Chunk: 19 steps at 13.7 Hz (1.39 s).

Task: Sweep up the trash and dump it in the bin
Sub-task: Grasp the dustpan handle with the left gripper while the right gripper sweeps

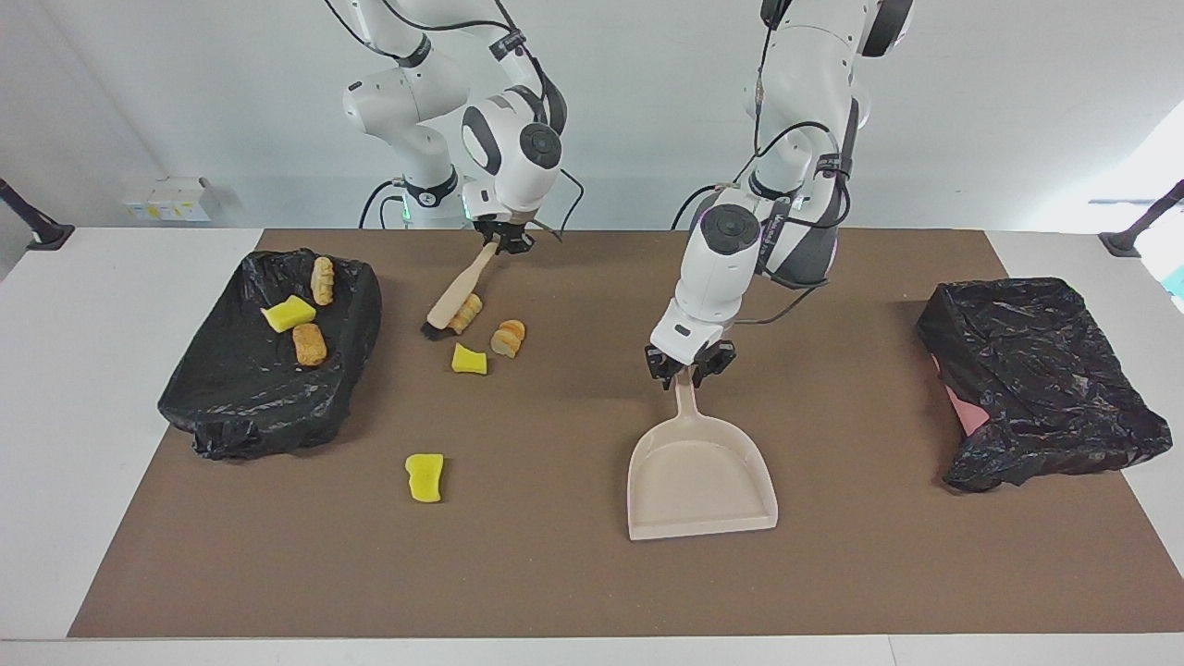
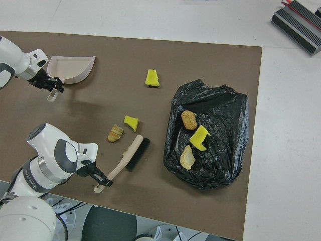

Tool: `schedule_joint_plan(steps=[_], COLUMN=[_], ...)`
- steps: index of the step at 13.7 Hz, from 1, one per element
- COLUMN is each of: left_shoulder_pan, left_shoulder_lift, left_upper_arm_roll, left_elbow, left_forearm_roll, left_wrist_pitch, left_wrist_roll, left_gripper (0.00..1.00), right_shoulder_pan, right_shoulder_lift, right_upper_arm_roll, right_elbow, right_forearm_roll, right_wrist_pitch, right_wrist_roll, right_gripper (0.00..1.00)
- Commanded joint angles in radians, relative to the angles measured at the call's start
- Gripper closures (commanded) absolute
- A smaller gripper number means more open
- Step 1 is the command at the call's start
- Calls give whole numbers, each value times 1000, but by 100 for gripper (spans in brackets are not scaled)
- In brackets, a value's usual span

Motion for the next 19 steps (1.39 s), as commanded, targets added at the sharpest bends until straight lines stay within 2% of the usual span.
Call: schedule_joint_plan(steps=[1, 4, 6, 9, 12, 14, 16, 19], left_shoulder_pan=[-6, 13, 49, 104, 186, 230, 264, 283], left_shoulder_lift=[-17, -16, -16, -11, -14, -10, -10, -10], left_upper_arm_roll=[14, 14, 14, 14, 14, 17, 17, 20], left_elbow=[-12, 37, 92, 155, 192, 237, 240, 238], left_forearm_roll=[-3, -3, -3, -3, -30, -66, -63, -58], left_wrist_pitch=[-4, -63, -128, -204, -288, -337, -336, -336], left_wrist_roll=[11, 16, 39, 193, 403, 578, 686, 826], left_gripper=[100, 100, 100, 100, 100, 100, 100, 100], right_shoulder_pan=[-90, -143, -140, -114, -101, -127, -200, -313], right_shoulder_lift=[162, 231, 239, 259, 311, 304, 311, 334], right_upper_arm_roll=[10, 10, 10, 11, 13, 4, 4, 4], right_elbow=[171, 267, 275, 316, 459, 527, 585, 611], right_forearm_roll=[26, 159, 260, 334, 315, 258, 152, 28], right_wrist_pitch=[39, 55, 95, 110, 40, -9, -54, -59], right_wrist_roll=[-117, -291, -395, -493, -498, -553, -644, -795], right_gripper=[100, 100, 100, 100, 100, 100, 100, 100])
